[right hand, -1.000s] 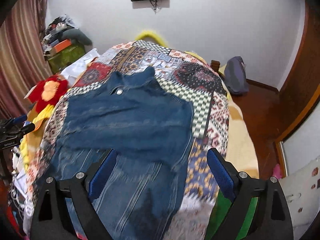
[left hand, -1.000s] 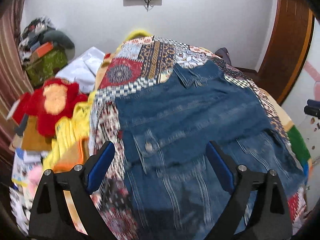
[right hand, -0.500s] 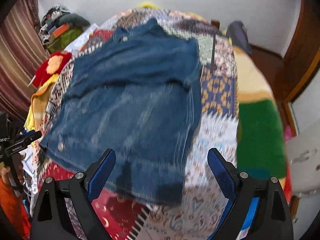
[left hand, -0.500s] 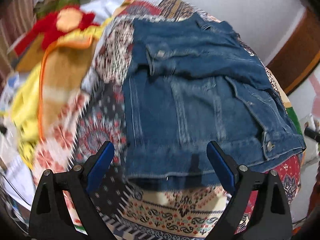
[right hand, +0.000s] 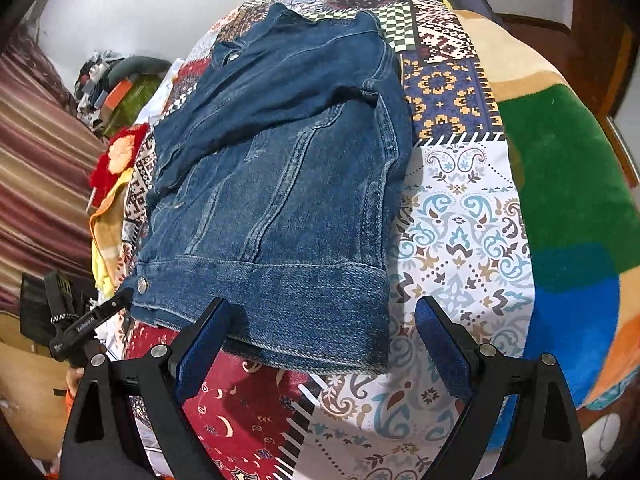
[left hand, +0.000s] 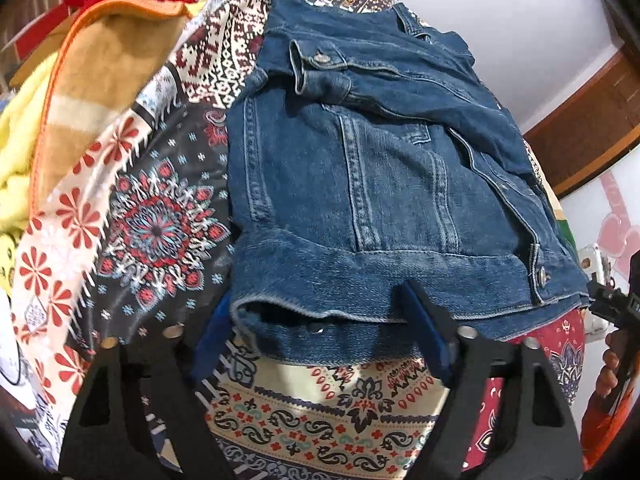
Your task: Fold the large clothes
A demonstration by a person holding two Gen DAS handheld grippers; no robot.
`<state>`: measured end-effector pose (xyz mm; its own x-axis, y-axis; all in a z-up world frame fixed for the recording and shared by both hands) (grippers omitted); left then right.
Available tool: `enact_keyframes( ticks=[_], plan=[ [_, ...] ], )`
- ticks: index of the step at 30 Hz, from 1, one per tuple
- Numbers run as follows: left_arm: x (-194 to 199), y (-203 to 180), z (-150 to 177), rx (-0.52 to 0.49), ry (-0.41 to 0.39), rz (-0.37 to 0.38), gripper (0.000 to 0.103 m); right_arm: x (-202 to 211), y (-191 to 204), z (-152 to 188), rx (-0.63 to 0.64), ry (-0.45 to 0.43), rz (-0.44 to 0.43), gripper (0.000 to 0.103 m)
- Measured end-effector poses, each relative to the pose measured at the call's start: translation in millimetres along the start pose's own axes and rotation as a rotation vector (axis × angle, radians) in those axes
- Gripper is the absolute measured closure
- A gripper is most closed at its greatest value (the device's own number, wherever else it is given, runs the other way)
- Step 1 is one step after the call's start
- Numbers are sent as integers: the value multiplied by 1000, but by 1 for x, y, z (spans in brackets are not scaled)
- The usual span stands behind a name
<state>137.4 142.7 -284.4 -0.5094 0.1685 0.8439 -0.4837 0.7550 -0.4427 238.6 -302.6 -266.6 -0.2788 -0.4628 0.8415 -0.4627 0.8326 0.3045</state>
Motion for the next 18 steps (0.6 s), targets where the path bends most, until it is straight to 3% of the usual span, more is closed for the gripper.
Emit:
enact_keyframes(
  ticks=[2,4,6,7,10,13,18],
  plan=[
    [4,4,-2,16,-13,5,42,0,3,0,-6,-19,-11,14],
    [7,9,-4,34,-28,0,55,1,5,-1,-5,-36,-31,35],
    [10,12,-7,41,-46,-7,69,3,7,-2,-6,-50,-18,41],
    [13,15,-8,39,-56,-17,78,4,7,-3,-4,-57,-13,49],
    [21,16,-12,38,-83,-3,84,7,3,-3,-11,-79,-6,69],
    [29,6,-17,13,-121,-7,88,13,-1,-6,-9,-104,-17,80],
    [50,-21,-34,-55,-200,4,90,27,7,-21,62,-163,9,88]
  ],
)
Point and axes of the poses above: each gripper's, at about its wrist camera, not at the fingertips, and x roughly against the way its jaws point, y to its left, z to its underside, the point moved 1 cm from there along -x, roughly the way its jaws point, and after that the axes turned 15 degrees about x, right-handed, at the moved point
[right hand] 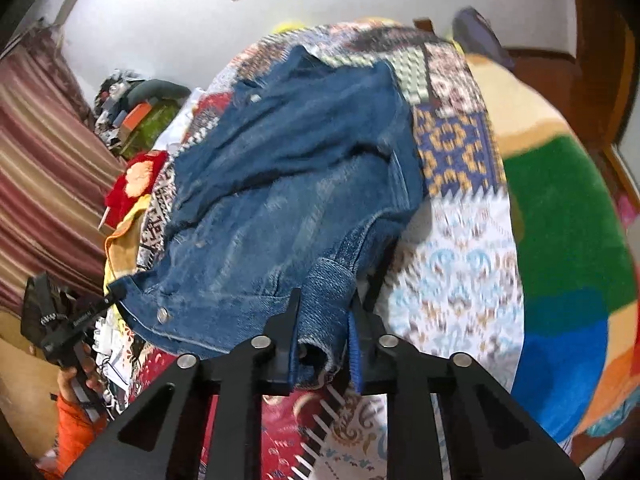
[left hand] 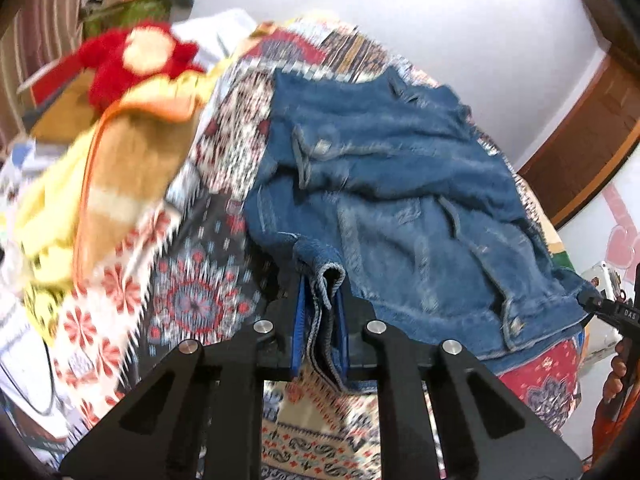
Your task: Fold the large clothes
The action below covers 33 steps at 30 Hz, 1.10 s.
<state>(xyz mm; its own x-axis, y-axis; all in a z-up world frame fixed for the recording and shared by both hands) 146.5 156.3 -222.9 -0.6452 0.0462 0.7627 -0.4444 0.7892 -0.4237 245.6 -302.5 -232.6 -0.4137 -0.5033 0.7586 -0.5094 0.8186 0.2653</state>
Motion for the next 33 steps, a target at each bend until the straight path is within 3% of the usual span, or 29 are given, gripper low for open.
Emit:
enact_keyframes(
  ticks=[11,16,22,26,30,32,33],
  plan=[
    [17,-56,-74,-139,-152,34,93,11,14,-87,155,-128,6,93],
    [11,-77,-119,-144,-231,38,94,2,0,-145,160,-187,38,93],
    [-13,-101,-182,-165,-321,23,103,-28,-14,-221,181,-226,78,93],
    [-53,-115,-215,-196,-295,-15,103,-68,-9,-258,215,-205,115,93],
    [-94,-114,-221,-234,-224,-74,102,-114,-18,-280,230,-159,177,93],
    [-111,-106,-220,-241,-195,-108,96,-140,-35,-284,205,-114,193,93],
    [-122,-98,-219,-229,-160,-117,87,-150,-44,-284,187,-95,194,93]
  ],
)
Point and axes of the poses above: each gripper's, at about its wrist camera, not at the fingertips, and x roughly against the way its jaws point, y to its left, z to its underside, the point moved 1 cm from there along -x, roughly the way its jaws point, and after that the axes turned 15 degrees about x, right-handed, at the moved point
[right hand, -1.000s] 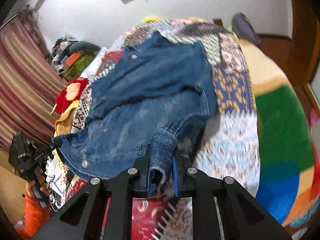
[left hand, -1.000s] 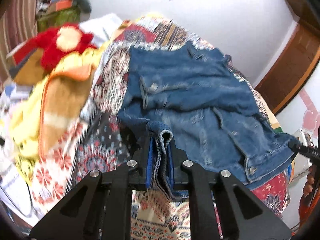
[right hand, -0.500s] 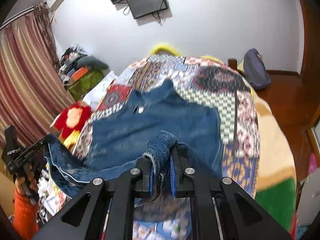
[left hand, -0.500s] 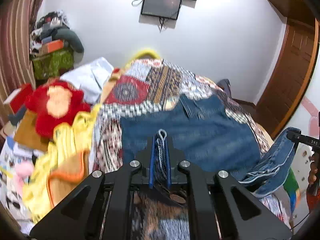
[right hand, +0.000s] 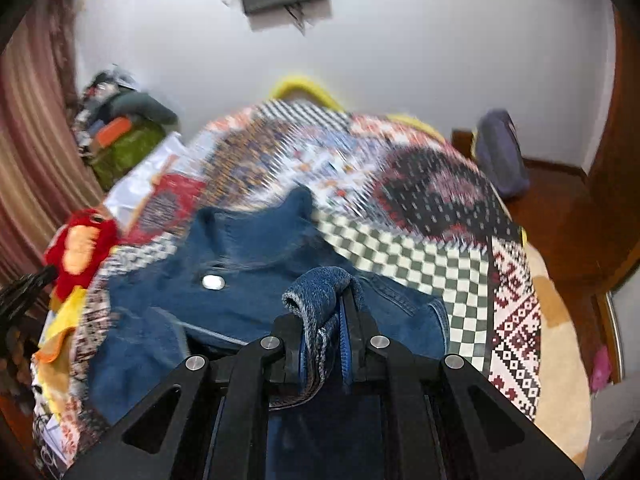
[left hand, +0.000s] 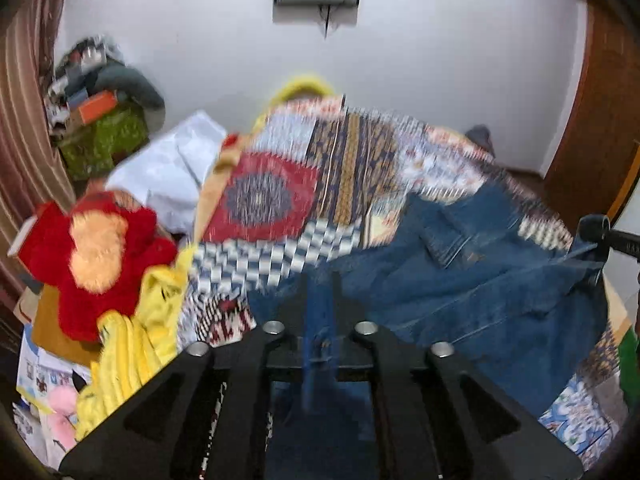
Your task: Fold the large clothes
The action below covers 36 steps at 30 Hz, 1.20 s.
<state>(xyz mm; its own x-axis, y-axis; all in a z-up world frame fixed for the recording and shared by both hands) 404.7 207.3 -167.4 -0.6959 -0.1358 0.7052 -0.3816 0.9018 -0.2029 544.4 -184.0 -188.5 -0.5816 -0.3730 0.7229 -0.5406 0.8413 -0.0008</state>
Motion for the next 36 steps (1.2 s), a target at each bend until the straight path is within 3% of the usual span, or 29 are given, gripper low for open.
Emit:
enact_keyframes(
  ticks=[2,6,9,13,18,20,21,23,24,27,29,32,36],
  plan=[
    [-20,13,10,33,78,6,62,-28,-16,9,-54,64,-29,93],
    [-58,37,34,117,246,71,54,-66,-41,32,-149,144,-103,93],
    [-77,43,52,145,331,95,38,-71,-48,37,-157,150,-142,92],
    [-100,39,74,135,395,89,35,-64,-40,32,-70,174,-104,92],
    [-103,34,77,118,374,81,35,-48,-41,28,-47,182,-75,92],
    [-106,33,78,107,373,63,35,-44,-45,29,-53,184,-58,87],
    [-107,31,80,97,370,51,35,-38,-48,29,-32,182,42,86],
    [-110,32,80,106,365,36,35,-24,-59,29,56,211,402,86],
    [-110,32,80,118,361,34,36,-18,-73,33,60,221,446,86],
    [-107,32,81,114,344,25,38,-3,-102,49,-5,261,294,86],
    [-103,29,79,98,338,19,45,5,-105,58,12,261,254,86],
    [-99,22,75,87,329,10,53,14,-95,67,38,233,164,86],
    [-97,12,70,36,308,-21,61,6,-67,58,34,178,-30,86]
  ],
)
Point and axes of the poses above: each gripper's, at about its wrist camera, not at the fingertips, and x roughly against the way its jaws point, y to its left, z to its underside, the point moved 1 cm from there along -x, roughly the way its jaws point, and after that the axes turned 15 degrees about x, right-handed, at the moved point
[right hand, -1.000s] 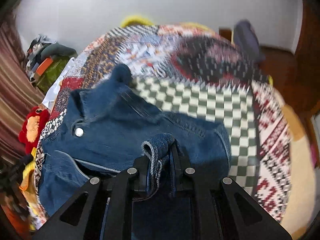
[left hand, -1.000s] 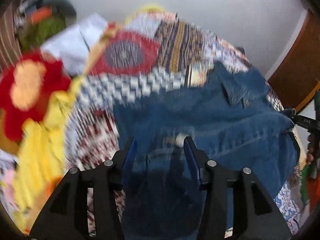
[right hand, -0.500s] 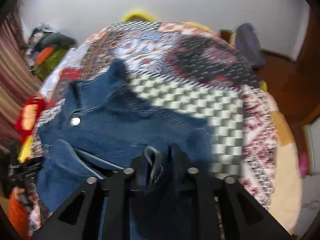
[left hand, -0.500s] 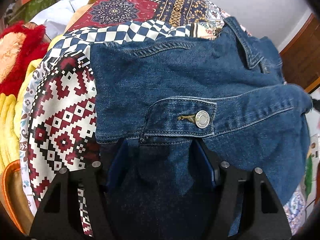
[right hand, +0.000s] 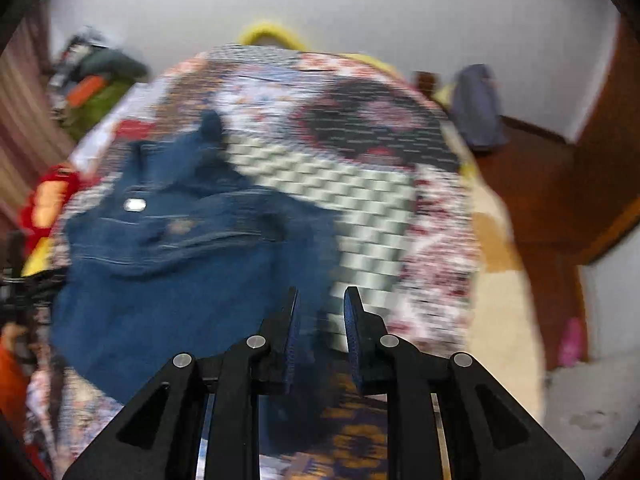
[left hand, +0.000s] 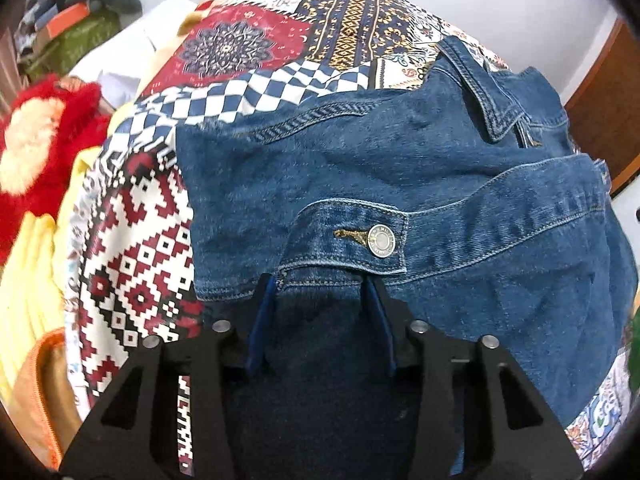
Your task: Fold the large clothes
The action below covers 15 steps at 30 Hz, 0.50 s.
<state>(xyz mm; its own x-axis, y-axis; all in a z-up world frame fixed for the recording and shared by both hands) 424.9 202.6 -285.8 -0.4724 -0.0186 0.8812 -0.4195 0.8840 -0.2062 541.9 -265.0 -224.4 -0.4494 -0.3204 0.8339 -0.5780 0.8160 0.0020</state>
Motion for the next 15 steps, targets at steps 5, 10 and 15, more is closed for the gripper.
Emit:
enact_keyframes(
  ticks=[5,10,15],
  plan=[
    [1,-4,-2,-26,-42,-36,69,-45,39,-26,45,29,-71,86],
    [13,3,-4,-20,-96,-57,79,-92,54,-20,117,118,52,86],
    [20,15,-11,-50,-131,-123,93,-88,49,-5,179,134,132,86]
  ],
)
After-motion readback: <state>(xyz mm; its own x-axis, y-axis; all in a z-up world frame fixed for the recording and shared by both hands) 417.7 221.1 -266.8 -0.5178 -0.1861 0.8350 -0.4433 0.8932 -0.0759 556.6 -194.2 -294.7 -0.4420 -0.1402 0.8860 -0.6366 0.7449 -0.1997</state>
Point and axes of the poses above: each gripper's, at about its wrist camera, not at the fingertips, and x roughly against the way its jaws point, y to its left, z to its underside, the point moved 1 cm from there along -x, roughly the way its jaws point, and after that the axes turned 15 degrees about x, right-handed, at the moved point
